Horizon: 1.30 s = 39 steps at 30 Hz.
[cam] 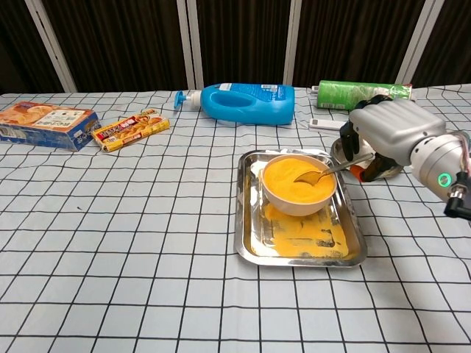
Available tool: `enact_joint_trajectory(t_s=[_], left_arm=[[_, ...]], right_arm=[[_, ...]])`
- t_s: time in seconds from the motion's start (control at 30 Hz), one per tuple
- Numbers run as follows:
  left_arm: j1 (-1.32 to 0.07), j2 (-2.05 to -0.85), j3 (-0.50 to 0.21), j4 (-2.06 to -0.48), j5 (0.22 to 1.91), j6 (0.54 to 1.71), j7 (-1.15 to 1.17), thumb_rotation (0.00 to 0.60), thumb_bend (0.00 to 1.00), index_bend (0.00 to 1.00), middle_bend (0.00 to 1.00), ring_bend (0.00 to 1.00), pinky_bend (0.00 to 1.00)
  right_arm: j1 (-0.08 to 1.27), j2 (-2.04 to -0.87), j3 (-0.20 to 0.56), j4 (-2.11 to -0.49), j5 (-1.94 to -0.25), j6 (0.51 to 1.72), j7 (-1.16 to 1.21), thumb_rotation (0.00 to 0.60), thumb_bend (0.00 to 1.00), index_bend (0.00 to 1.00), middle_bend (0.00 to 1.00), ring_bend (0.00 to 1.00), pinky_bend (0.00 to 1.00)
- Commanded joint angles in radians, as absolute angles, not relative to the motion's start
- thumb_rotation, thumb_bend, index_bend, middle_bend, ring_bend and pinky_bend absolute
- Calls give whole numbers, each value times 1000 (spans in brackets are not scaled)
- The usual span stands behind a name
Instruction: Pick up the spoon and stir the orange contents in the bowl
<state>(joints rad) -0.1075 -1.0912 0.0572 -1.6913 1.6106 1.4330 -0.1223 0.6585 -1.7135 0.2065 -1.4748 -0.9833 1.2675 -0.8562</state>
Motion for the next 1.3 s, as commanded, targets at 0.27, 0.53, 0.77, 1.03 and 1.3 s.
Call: enact_joint_trajectory(t_s=[0.27,0.53,0.77,1.03,1.3], left_arm=[[-107,-1092,56,-1692,1610,1434,-121,600,0,0,0,0,0],[-107,-1091,57,-1692,1610,1434,-121,600,0,0,0,0,0],[-108,-1091,56,-1693,1610,1433,-120,600,0,0,0,0,0],[-108,-1092,57,-1693,1611,1433,-120,600,0,0,0,0,0],[-107,-1091,58,-1694,1614,1435,-122,600,0,0,0,0,0]], right_arm=[[657,-1718,205,-1474,-986,1273,-859,600,487,598,472,122,0],[654,-1714,203,-1482,-995,1281,-857,600,518,656,517,157,0],[651,-1711,202,-1489,-1000,1282,-854,600,597,716,566,201,0],[645,-1697,194,-1513,-1045,1296,-828,600,665,794,667,286,0],[652,-1676,206,-1558,-1075,1310,-836,600,694,817,694,302,0]])
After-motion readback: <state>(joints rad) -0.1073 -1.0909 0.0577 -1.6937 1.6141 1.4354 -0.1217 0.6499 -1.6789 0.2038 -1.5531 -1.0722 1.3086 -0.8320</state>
